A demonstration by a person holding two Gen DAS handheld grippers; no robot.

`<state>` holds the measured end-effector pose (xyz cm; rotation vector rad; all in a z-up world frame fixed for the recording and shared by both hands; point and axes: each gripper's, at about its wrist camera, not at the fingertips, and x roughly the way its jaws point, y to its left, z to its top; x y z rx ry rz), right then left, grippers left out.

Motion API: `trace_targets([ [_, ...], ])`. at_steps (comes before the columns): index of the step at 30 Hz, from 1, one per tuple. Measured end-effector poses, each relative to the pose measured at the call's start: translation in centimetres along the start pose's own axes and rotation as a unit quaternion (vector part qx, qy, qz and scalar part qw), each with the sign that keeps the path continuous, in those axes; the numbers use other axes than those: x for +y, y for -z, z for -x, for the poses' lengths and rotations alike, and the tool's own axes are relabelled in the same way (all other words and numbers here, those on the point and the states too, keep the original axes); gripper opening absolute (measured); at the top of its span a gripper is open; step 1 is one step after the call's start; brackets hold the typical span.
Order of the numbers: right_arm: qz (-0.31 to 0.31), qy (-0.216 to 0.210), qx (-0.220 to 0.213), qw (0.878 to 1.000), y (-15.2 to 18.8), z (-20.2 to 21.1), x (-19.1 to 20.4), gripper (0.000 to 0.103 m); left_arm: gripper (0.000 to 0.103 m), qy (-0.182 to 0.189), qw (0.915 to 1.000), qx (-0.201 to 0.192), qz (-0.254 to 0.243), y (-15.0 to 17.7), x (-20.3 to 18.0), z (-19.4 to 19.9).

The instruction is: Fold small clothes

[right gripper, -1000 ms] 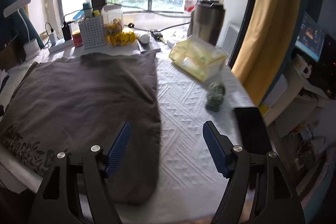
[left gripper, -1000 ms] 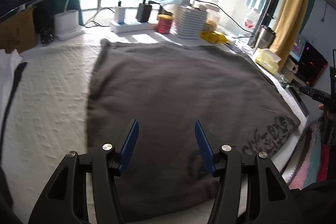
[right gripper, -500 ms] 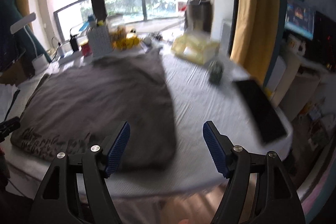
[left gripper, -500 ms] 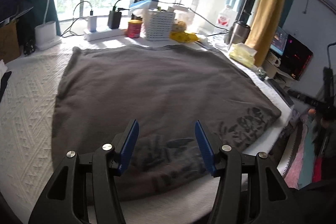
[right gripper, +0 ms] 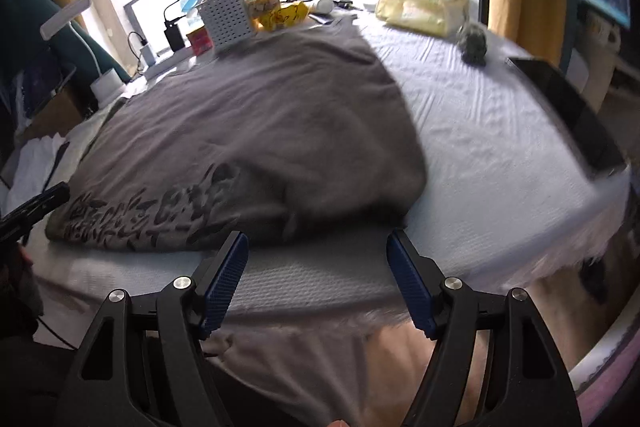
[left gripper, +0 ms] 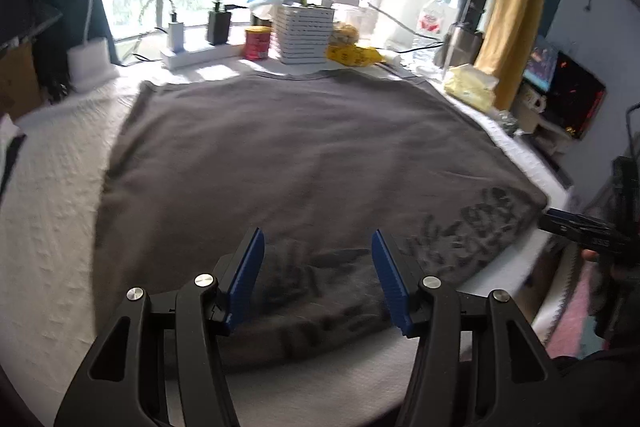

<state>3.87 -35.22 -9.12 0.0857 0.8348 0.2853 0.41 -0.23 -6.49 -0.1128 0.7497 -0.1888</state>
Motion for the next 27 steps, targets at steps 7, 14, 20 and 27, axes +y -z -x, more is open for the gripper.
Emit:
trace_targets([
  [7, -0.041, -0.039, -0.027, 0.998, -0.8, -0.7, -1.0, 0.075, 0.056, -0.022, 0.9995, -0.007, 0.022, -0.8, 2.4, 0.1],
  [14, -0.042, -0.039, -0.039, 0.998, -3.6, -3.3, -0.4, 0.075, 0.056, -0.035, 0.9987, -0.014, 0.034, -1.1, 4.1, 0.6],
  [20, -0.063, -0.053, -0.039, 0.996, -5.8, -5.7, 0.3, 0.076, 0.056, -0.039, 0.9978, -0.011, 0.052, -0.7, 5.8, 0.6],
  [27, -0.081, -0.050, -0.024, 0.995, -7.8, -7.4, 1.0, 0.076, 0.056, -0.042, 0.9968, -0.015, 0.067, -0.8, 7.7, 0.4],
])
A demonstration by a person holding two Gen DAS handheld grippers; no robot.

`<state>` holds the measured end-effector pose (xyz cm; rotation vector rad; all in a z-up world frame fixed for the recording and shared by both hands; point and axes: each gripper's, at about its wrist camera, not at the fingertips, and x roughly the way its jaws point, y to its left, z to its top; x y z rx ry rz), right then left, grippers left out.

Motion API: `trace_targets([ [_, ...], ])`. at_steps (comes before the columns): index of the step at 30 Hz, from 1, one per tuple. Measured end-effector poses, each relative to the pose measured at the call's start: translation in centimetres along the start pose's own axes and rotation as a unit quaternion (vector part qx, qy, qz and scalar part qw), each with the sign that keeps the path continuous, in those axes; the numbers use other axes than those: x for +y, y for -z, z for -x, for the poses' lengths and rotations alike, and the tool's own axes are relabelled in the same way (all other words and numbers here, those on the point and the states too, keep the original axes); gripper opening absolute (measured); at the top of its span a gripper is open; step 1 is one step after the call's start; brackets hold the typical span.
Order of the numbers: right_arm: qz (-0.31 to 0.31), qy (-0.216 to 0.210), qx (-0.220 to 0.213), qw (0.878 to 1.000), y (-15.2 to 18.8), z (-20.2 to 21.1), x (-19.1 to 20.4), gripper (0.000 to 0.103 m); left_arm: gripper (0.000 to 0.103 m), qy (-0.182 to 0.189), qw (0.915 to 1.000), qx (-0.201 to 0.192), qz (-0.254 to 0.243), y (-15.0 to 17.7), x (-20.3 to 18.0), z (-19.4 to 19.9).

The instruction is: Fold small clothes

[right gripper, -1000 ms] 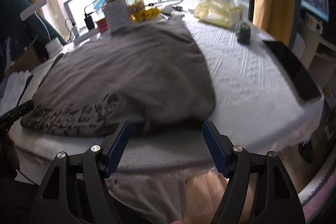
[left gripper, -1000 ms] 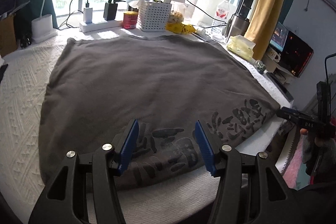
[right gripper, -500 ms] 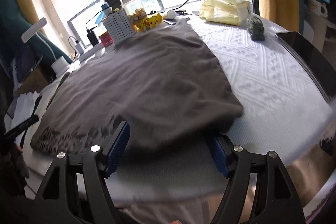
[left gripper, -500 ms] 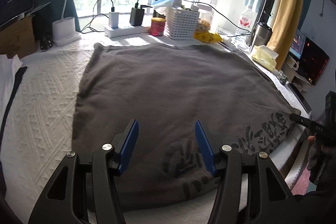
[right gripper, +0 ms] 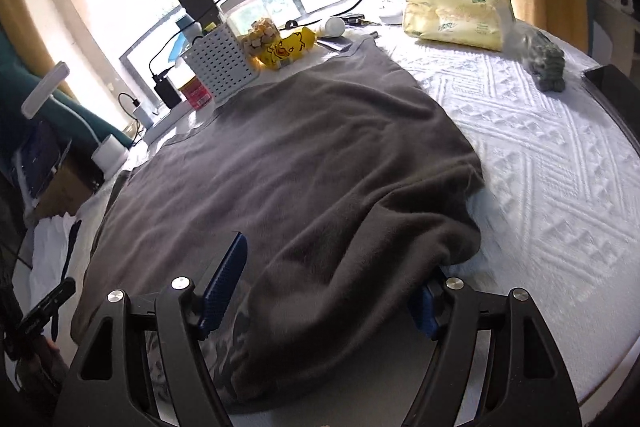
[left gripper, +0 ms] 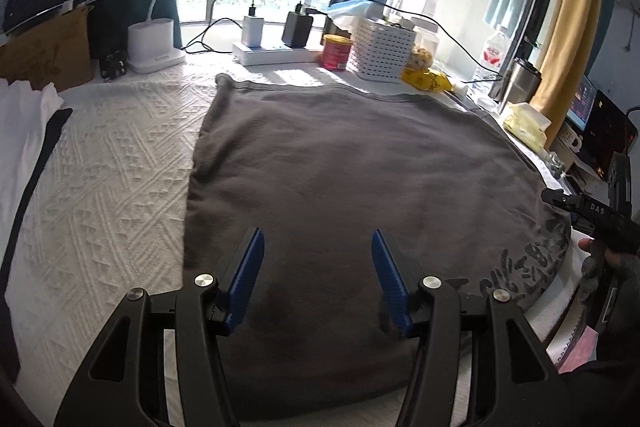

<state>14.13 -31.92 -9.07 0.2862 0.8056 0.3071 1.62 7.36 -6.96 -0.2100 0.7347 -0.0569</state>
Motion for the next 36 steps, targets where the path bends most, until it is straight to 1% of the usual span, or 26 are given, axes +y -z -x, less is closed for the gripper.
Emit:
trace_targets([
  [4, -0.001, 0.007, 0.000, 1.000, -0.8, -0.9, 0.3, 0.076, 0.056, 0.004, 0.9999, -0.006, 0.009, -0.3, 1.1, -0.4],
  [8, 0.007, 0.024, 0.004, 1.000, -2.0, -2.2, 0.9, 0.076, 0.056, 0.007, 0.9998, -0.005, 0.015, -0.3, 1.8, -0.8],
  [12, 0.006, 0.028, 0.018, 0.999, -3.3, -3.3, 1.0, 0.076, 0.056, 0.017, 0.9993, -0.003, 0.033, -0.6, 2.7, -1.1],
  [15, 0.012, 0.034, 0.024, 0.999, -4.2, -4.0, 1.1, 0.076, 0.056, 0.011, 0.9994, -0.002, 0.034, -1.1, 3.2, -1.3],
  [19, 0.031, 0.039, 0.026, 0.998, -4.8, -5.0, 1.6, 0.076, 0.056, 0.000, 0.9995, -0.013, 0.029, -2.1, 3.8, -1.5],
  [21, 0.052, 0.053, 0.021, 0.997, -4.9, -5.6, 2.1, 0.072, 0.056, -0.004, 0.9993, -0.019, 0.032, -2.6, 4.4, -1.5],
  [22, 0.064, 0.063, 0.021, 0.996, -4.9, -5.9, 2.5, 0.060, 0.056, -0.005, 0.9992, -0.022, 0.033, -2.7, 4.6, -1.6],
  [23, 0.076, 0.077, 0.020, 0.994, -5.0, -6.1, 2.8, 0.042, 0.056, -0.005, 0.9991, -0.024, 0.035, -2.8, 4.8, -1.6],
  [25, 0.081, 0.088, 0.022, 0.993, -5.3, -6.5, 2.9, 0.031, 0.056, -0.003, 0.9990, -0.027, 0.037, -3.0, 5.2, -1.8],
  [30, 0.107, 0.071, 0.031, 0.991, -5.3, -7.0, 3.4, 0.025, 0.056, 0.003, 0.9989, -0.030, 0.037, -3.0, 5.3, -1.9],
  [34, 0.131, 0.062, 0.027, 0.989, -5.5, -6.8, 4.6, 0.024, 0.056, -0.014, 0.9987, -0.032, 0.037, -2.9, 5.6, -1.7],
  [36, 0.143, 0.055, 0.022, 0.988, -5.7, -6.5, 5.5, 0.023, 0.056, -0.013, 0.9986, -0.033, 0.040, -2.9, 5.8, -1.6],
])
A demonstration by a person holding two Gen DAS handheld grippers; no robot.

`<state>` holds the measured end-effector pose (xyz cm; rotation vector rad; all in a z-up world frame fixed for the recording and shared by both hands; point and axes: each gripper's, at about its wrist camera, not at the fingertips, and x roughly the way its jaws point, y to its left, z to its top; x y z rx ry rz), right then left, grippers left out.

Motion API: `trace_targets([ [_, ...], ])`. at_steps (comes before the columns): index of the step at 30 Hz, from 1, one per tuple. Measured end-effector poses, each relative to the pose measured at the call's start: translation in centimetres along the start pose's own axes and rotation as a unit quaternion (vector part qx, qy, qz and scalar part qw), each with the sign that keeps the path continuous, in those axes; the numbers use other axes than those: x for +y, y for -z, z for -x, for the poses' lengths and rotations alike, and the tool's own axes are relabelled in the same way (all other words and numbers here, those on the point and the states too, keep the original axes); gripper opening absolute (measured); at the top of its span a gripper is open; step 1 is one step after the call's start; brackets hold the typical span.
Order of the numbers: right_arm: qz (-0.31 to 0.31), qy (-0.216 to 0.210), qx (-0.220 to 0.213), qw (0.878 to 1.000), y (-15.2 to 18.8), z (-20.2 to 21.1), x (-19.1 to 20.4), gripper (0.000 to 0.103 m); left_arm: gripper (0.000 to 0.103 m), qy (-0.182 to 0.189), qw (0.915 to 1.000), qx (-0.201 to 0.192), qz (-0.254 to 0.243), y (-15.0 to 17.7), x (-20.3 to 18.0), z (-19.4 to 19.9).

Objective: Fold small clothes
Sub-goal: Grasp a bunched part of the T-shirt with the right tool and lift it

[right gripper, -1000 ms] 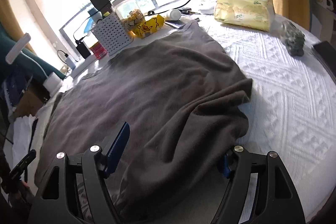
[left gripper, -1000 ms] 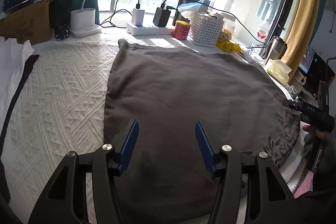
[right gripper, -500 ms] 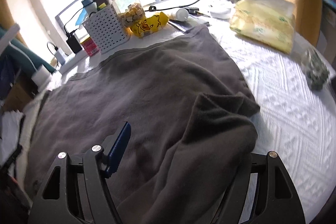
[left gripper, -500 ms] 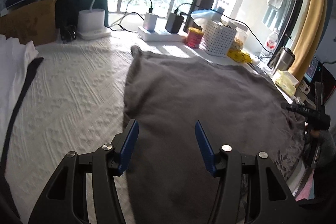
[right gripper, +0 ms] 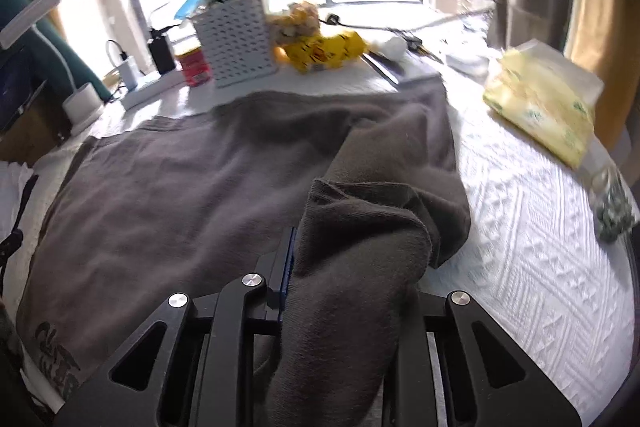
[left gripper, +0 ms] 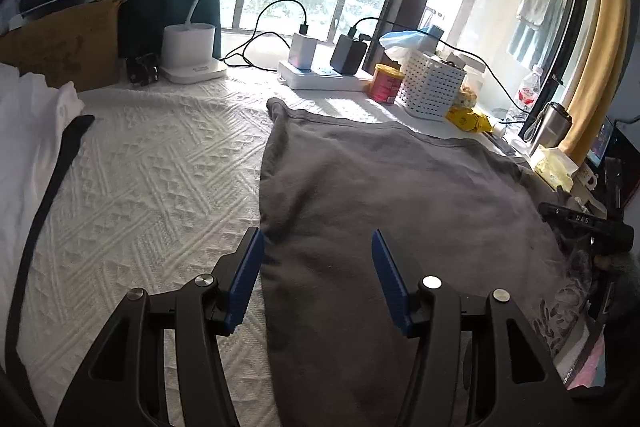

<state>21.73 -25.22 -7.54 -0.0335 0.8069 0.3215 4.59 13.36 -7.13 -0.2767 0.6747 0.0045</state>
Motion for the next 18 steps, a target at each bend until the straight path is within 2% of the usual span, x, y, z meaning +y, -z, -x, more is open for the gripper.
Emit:
trace_targets([
  [7, 0.065, -0.036, -0.017, 0.997, -1.1, 1.3, 5.3, 0.022, 0.056, 0.001, 0.9999, -0.016, 0.000, -0.1, 0.7, 1.0],
  [18, 0.111, -0.096, -0.023, 0.989, -1.8, 1.7, 12.5, 0.022, 0.056, 0.002, 0.9994, -0.033, 0.010, 0.4, 2.2, 3.0],
])
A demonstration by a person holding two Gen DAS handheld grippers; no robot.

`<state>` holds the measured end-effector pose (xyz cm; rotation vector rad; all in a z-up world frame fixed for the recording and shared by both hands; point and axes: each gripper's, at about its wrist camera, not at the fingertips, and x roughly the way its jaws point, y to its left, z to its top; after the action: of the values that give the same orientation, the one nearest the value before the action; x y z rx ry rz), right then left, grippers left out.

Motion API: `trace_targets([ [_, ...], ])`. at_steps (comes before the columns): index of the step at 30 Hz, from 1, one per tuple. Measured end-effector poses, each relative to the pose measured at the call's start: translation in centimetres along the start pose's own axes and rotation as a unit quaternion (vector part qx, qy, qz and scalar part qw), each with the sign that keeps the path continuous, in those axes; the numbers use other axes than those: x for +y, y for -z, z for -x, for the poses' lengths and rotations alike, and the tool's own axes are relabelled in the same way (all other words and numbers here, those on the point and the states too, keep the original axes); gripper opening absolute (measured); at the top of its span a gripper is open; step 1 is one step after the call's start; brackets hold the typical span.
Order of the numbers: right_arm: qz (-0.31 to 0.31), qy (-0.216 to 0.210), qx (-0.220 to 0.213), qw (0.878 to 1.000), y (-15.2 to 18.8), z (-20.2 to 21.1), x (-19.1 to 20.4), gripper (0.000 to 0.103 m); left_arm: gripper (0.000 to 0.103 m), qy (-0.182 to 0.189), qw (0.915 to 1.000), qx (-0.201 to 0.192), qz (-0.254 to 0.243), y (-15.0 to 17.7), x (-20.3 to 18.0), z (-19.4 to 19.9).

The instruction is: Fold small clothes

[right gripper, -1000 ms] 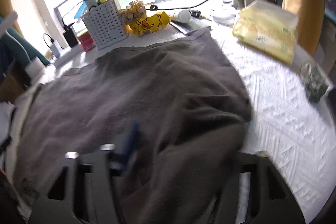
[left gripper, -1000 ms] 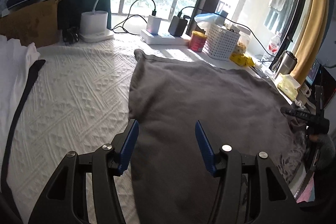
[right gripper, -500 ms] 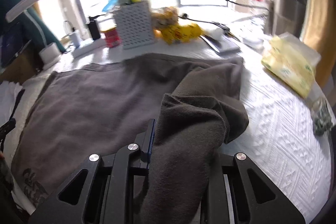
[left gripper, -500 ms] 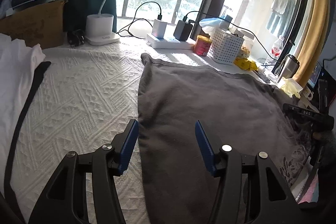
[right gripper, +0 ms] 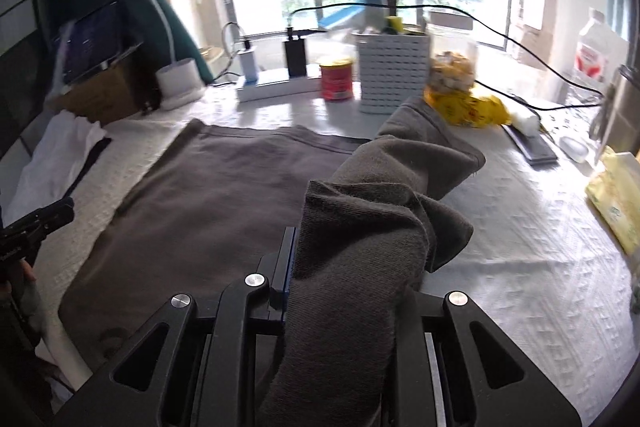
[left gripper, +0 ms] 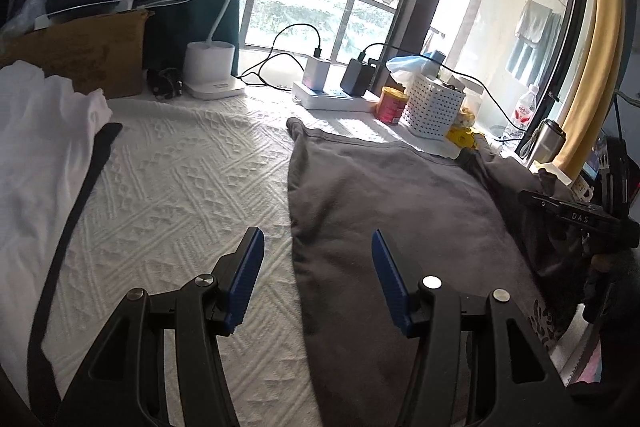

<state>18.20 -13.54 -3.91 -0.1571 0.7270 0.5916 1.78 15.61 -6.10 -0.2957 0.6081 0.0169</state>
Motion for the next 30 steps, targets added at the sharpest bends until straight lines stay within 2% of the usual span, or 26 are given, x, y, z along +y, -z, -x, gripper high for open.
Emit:
trace_targets([
  [8, 0.002, -0.050, 0.006, 0.999, -0.6, -1.9, 3.4, 0.021, 0.056, 0.006, 0.9997, -0.015, 0.021, -0.2, 0.9, 0.9],
  [16, 0.010, -0.078, 0.006, 0.997, -1.8, -3.3, 5.7, 0.021, 0.056, 0.003, 0.9995, -0.013, 0.029, 0.0, 1.6, 1.2],
  [19, 0.022, -0.087, 0.023, 0.996, -1.5, -4.1, 6.9, 0.022, 0.056, 0.002, 0.9993, -0.012, 0.035, 0.1, 2.0, 1.2],
  [22, 0.060, -0.073, 0.062, 0.994, -0.6, -5.4, 9.2, 0.022, 0.056, -0.001, 0.9992, -0.010, 0.038, 0.2, 2.2, 1.2],
  [24, 0.083, -0.072, 0.077, 0.991, 0.3, -5.9, 11.0, 0.029, 0.056, -0.002, 0.9992, -0.010, 0.039, 0.2, 2.3, 1.4],
  [28, 0.117, -0.125, 0.084, 0.982, 1.4, -5.3, 14.4, 0.049, 0.056, -0.009, 0.9994, -0.009, 0.033, 0.1, 2.3, 1.9],
  [30, 0.129, -0.159, 0.083, 0.975, 1.9, -4.6, 16.1, 0.049, 0.056, -0.018, 0.9994, -0.009, 0.027, 0.0, 2.3, 2.2],
])
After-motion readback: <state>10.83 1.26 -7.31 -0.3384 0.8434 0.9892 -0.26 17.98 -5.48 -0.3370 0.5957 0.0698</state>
